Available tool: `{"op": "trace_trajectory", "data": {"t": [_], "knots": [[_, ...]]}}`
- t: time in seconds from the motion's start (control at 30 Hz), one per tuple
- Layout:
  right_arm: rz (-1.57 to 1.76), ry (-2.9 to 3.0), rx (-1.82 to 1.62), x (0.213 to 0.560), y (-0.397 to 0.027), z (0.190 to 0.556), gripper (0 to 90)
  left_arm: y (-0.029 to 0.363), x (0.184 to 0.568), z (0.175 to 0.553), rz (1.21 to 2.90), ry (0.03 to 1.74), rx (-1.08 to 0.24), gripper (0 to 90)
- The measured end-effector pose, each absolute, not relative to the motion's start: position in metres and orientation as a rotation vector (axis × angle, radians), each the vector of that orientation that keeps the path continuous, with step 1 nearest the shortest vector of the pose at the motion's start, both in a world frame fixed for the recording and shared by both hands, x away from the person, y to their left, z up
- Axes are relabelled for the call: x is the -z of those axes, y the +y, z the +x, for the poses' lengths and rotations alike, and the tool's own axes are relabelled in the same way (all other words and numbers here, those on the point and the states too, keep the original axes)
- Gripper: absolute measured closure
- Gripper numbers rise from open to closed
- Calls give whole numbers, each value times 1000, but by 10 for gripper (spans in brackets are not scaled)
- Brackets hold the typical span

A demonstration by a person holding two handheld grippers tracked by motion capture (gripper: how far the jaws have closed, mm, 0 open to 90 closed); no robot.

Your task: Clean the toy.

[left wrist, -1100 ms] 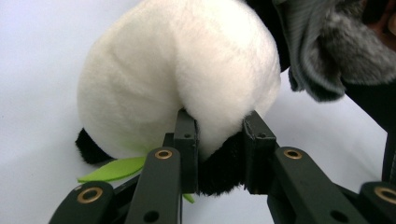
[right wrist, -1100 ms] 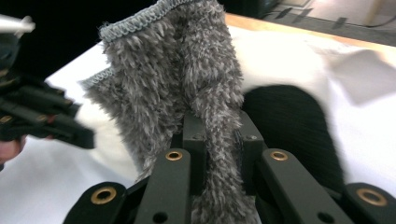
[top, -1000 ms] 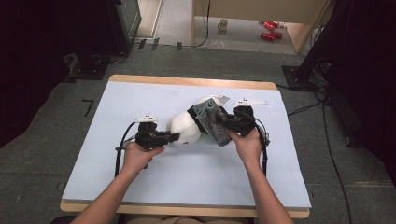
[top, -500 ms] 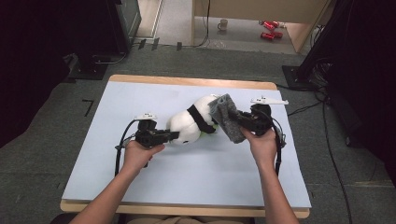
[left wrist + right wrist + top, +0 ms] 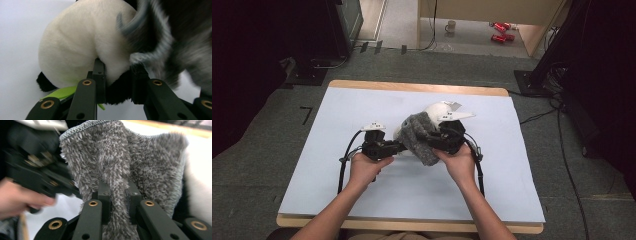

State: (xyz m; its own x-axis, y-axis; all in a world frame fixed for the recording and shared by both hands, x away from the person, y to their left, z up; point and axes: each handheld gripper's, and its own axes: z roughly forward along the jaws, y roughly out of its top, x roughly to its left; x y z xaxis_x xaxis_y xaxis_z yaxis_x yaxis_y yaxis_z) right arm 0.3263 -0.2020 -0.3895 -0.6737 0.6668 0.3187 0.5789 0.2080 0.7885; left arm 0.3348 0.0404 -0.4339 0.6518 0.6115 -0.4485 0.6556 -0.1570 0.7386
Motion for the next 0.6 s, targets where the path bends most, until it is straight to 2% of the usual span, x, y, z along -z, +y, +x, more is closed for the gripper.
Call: {"op": "trace_trajectory", "data": {"t": [0.2, 0.6], "knots": [[1259, 2327, -1416, 400, -218, 335, 794, 44, 440, 340, 1873, 1006, 35, 716], [1438, 2104, -1396, 397, -289, 343, 794, 50, 443, 344, 1856, 1007, 51, 715]]}}
